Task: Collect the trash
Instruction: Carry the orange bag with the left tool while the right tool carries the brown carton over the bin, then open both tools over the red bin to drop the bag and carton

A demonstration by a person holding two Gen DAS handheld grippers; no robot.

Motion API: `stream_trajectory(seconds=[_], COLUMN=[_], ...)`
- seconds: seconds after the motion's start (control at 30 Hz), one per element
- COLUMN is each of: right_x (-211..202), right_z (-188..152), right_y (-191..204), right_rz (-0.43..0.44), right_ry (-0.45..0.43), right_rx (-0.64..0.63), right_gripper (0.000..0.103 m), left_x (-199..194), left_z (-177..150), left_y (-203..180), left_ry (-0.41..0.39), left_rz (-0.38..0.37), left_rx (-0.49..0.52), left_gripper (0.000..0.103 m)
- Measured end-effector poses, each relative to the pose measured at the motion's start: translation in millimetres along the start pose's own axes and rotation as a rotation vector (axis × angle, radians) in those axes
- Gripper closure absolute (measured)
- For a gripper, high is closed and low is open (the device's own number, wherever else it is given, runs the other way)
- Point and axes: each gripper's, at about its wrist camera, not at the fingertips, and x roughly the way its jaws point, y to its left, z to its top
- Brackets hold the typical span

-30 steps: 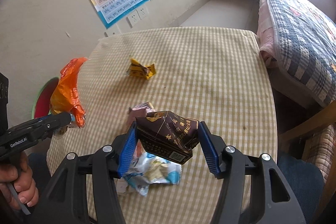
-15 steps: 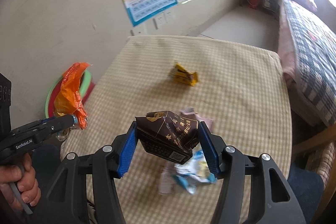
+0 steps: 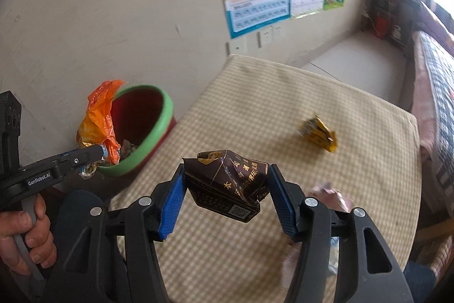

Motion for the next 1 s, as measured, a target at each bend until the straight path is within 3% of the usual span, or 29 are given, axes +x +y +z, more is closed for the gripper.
stream_trajectory(seconds=[0.5, 1.0], right_x=[40.4, 96.2], right_z=[50.8, 77.7], right_y=[90.3, 146.7], right_rz=[0.107, 0.163], right_ry=[-0.007, 0.042], right_rx=[-0.124, -0.173], right_gripper=[0.047, 0.047], left_x=[-27.5, -1.5], left_z=[12.6, 14.6], left_y=[83.8, 117.6], left_ry=[-0.052, -0.018], left_rz=[0.081, 0.073], left_rx=[-0.114, -0.159], left_gripper=[0.068, 0.068])
